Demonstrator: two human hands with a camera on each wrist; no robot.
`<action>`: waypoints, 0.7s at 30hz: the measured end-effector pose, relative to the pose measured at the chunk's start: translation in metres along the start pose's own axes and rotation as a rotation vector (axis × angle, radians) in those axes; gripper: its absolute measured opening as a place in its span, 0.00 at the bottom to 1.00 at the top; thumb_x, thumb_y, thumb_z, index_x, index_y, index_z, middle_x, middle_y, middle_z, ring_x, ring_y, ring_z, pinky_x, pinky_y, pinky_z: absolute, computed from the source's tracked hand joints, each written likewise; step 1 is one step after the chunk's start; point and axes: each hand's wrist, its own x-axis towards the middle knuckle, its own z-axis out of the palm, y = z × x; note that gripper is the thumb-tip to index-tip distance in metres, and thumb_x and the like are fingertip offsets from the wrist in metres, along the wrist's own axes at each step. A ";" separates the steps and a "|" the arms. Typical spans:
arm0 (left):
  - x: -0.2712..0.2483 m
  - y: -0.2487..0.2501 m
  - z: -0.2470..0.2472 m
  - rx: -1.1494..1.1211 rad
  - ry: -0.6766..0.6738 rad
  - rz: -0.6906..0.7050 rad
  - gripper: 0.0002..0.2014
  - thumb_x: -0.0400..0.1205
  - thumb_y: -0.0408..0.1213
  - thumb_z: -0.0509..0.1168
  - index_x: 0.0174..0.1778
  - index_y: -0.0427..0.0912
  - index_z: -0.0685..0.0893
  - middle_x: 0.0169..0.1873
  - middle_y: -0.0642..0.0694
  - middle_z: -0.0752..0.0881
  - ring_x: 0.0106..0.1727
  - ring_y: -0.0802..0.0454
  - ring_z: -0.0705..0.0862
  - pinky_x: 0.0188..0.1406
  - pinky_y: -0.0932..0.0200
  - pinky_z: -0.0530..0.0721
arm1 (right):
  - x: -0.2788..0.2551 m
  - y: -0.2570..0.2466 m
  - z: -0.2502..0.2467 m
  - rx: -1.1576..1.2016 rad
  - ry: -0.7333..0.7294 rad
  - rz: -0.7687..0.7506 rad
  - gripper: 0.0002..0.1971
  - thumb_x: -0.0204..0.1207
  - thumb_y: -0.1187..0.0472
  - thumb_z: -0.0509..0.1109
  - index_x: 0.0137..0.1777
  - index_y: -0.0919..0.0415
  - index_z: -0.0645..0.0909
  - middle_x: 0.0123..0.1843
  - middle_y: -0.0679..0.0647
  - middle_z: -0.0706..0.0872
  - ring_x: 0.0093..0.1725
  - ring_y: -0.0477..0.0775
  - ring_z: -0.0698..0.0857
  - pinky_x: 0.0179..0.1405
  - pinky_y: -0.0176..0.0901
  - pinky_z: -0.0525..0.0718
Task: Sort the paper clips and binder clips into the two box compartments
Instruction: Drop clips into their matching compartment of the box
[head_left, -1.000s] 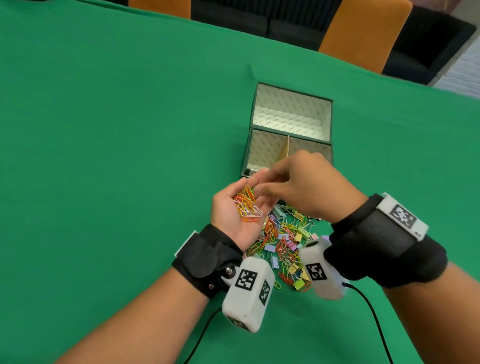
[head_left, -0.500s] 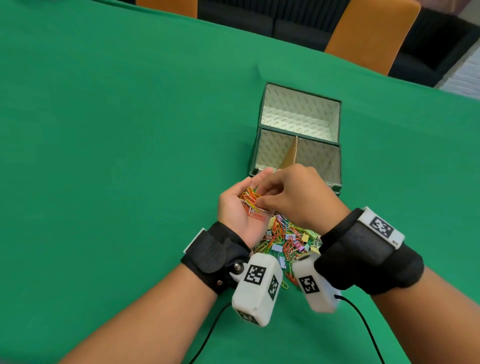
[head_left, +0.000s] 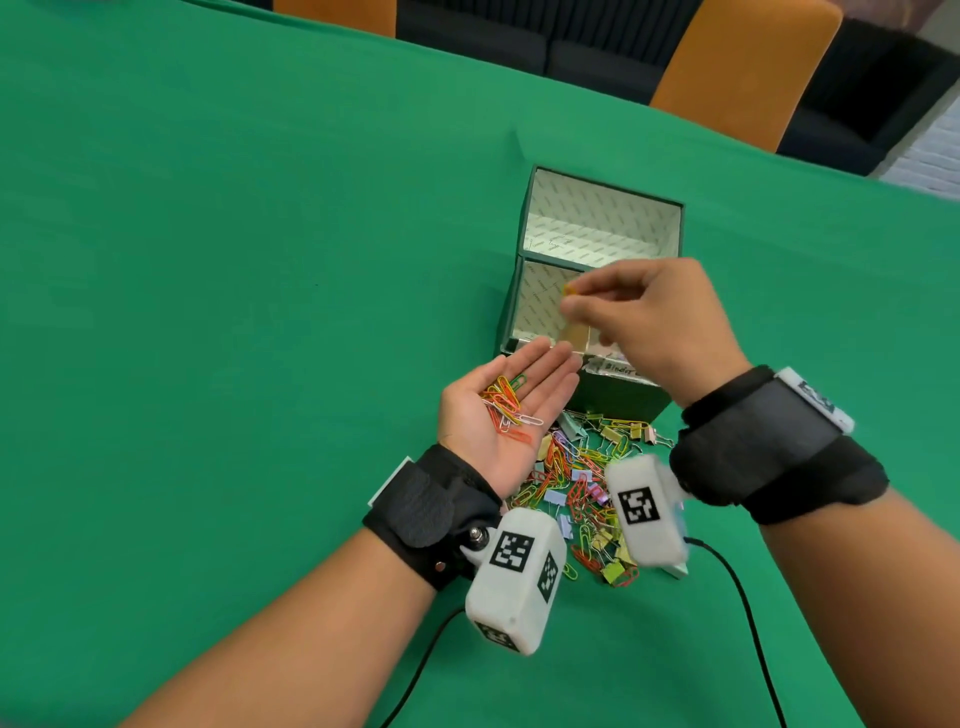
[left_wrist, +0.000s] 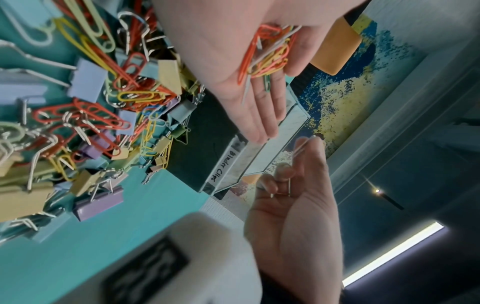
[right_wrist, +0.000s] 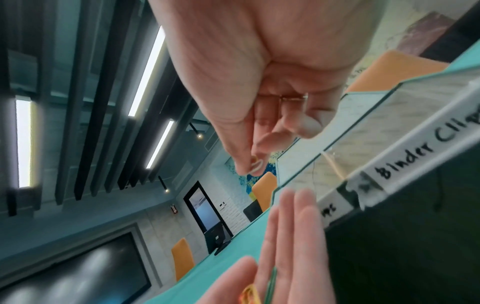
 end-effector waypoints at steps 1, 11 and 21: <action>0.000 0.000 -0.001 -0.002 -0.003 -0.003 0.19 0.86 0.37 0.51 0.58 0.26 0.82 0.57 0.27 0.85 0.62 0.33 0.84 0.62 0.41 0.81 | 0.006 0.001 0.000 -0.014 0.035 -0.018 0.04 0.71 0.59 0.80 0.44 0.55 0.89 0.34 0.46 0.89 0.24 0.32 0.80 0.28 0.24 0.79; -0.002 0.002 0.000 -0.001 -0.023 -0.009 0.19 0.86 0.37 0.52 0.60 0.25 0.81 0.58 0.27 0.85 0.61 0.33 0.84 0.64 0.43 0.81 | 0.017 0.013 0.017 -0.440 -0.126 -0.021 0.08 0.78 0.51 0.72 0.51 0.51 0.90 0.48 0.47 0.91 0.45 0.44 0.86 0.49 0.39 0.84; -0.002 -0.002 0.000 0.014 0.041 0.043 0.20 0.86 0.37 0.51 0.46 0.32 0.87 0.41 0.37 0.89 0.41 0.45 0.89 0.47 0.53 0.86 | -0.021 -0.016 0.019 -0.533 -0.362 -0.082 0.09 0.67 0.44 0.78 0.42 0.47 0.91 0.34 0.41 0.90 0.36 0.38 0.88 0.42 0.39 0.86</action>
